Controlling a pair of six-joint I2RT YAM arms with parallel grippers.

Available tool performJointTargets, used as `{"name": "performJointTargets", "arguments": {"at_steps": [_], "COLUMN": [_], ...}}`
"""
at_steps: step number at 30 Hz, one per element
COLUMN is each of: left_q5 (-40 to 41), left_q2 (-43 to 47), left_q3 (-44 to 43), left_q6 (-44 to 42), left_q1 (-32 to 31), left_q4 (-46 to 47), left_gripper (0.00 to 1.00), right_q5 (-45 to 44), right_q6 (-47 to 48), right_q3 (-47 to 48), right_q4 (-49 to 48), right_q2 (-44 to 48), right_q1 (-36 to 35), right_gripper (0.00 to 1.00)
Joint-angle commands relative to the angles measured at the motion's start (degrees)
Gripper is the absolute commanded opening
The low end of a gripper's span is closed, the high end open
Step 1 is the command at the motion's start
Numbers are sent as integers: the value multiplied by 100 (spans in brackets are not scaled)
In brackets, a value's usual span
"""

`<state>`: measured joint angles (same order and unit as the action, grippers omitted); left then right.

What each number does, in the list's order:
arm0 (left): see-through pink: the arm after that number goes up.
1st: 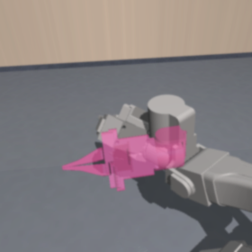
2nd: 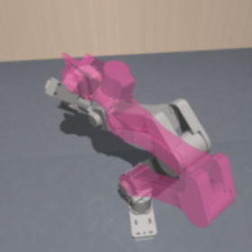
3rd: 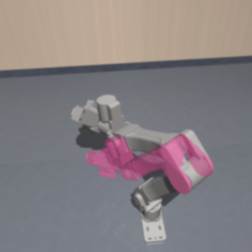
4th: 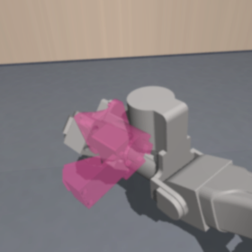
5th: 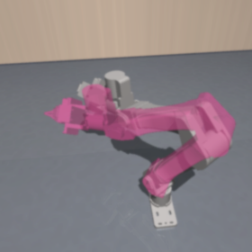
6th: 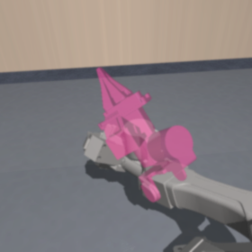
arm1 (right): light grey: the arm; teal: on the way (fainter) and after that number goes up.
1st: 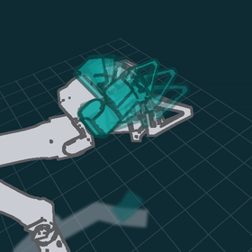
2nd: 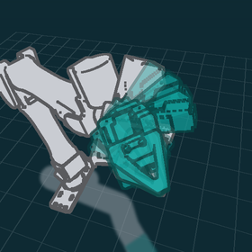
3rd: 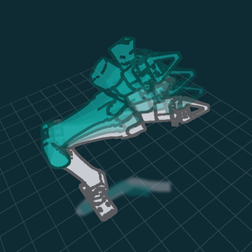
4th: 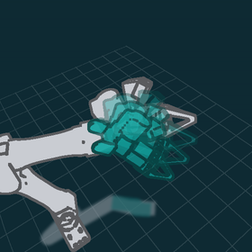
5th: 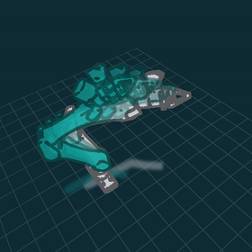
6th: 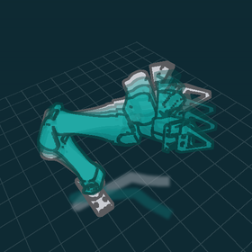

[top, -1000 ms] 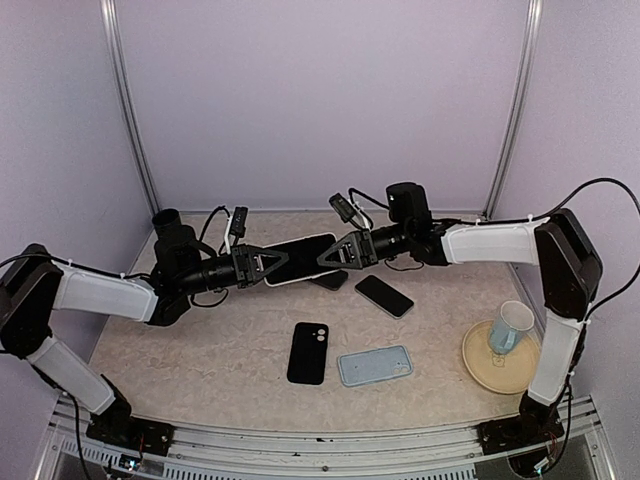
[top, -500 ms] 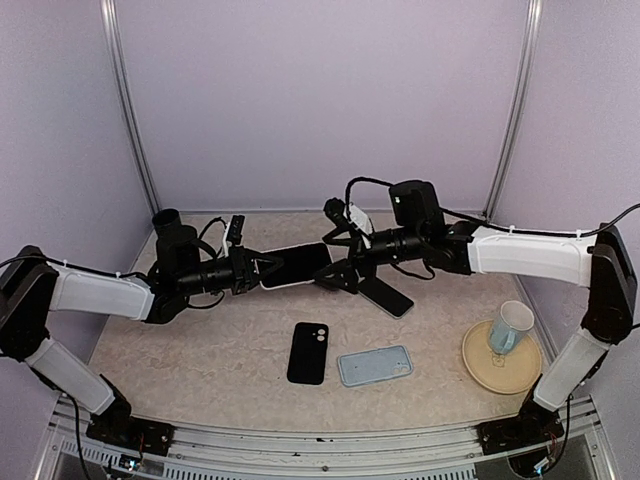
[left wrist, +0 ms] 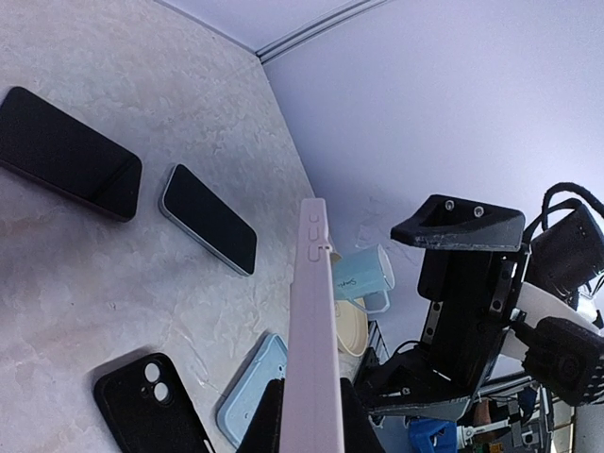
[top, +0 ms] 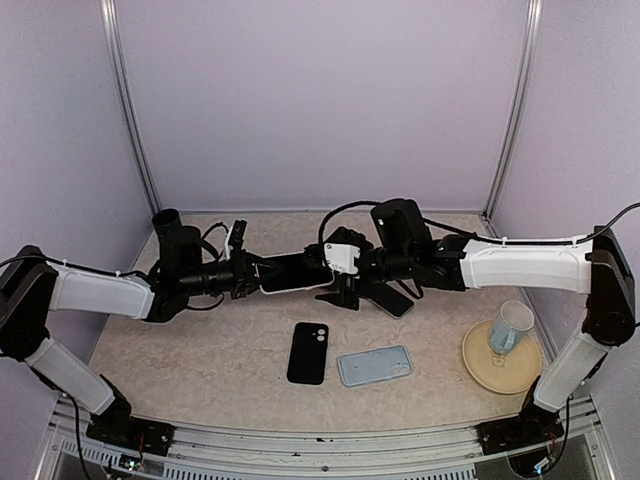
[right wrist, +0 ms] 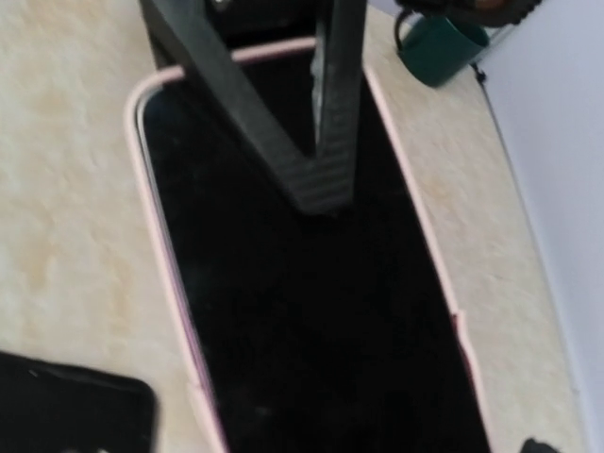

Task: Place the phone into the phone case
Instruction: Press the phone with the phone case.

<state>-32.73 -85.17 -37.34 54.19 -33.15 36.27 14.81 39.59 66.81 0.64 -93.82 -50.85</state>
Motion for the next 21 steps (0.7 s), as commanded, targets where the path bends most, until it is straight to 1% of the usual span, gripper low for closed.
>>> {"name": "performJointTargets", "arguments": {"at_steps": [1, 7, 14, 21], "left_q5": [-127, -145, -162, -151], "left_q2": [120, 45, 10, -34], "left_q3": [-350, -503, -562, -606], "left_q6": [-65, -122, -142, -190], "left_q1": [-55, -128, -192, -251], "left_q4": [187, 58, 10, -94], "left_gripper": [0, 0, 0, 0], "right_q5": [-651, -765, -1183, -1113], "right_q6": [579, 717, 853, 837], "right_q3": [189, 402, 688, 936], "right_q4": [153, 247, 325, 537], "right_q2": [-101, -294, -596, -795], "right_q1": [-153, -162, -180, -180], "right_gripper": [100, 100, 100, 100]}}
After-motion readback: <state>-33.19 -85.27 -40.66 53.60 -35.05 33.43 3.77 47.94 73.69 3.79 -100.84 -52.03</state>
